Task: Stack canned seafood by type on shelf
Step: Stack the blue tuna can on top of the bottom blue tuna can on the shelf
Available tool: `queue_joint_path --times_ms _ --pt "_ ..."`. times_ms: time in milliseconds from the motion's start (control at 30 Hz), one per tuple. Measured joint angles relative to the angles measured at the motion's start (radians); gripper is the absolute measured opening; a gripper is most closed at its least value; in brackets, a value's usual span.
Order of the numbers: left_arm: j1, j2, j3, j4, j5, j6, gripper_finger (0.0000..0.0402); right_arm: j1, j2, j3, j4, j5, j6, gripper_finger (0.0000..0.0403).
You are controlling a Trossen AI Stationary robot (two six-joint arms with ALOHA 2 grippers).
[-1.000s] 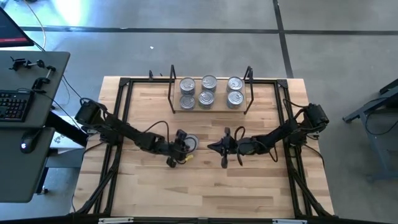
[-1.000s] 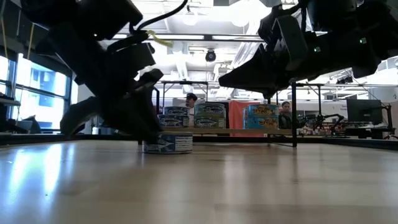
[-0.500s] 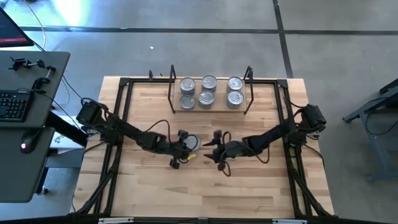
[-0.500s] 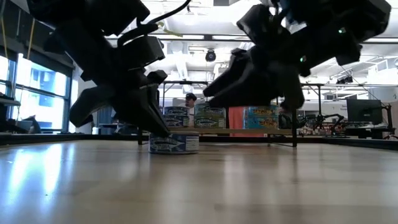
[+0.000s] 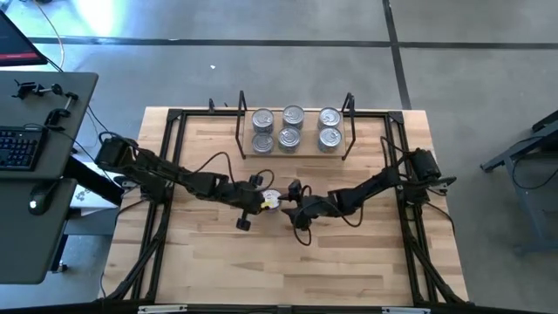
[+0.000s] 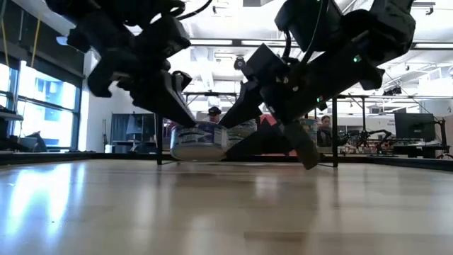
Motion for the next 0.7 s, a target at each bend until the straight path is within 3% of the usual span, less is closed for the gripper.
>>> queue_joint_path --times_ms 200,333,533,700 --pt "0.031 0.000 0.001 0.079 0.089 -0.036 0.0000 -0.013 0.010 0.000 0.020 0.010 0.022 0.0248" --pt "0.035 0.000 0.001 0.107 0.090 -0.045 0.0000 -0.015 0.009 0.000 0.035 0.023 0.098 0.0231" --pt "0.033 -0.018 0.001 0.089 -0.003 -0.027 0.0015 -0.014 0.010 -0.001 0.024 0.025 0.206 0.0120" --pt "-0.001 -0.066 0.003 0.081 -0.063 0.110 0.0074 -0.015 0.010 -0.002 0.030 0.024 0.235 0.0119"
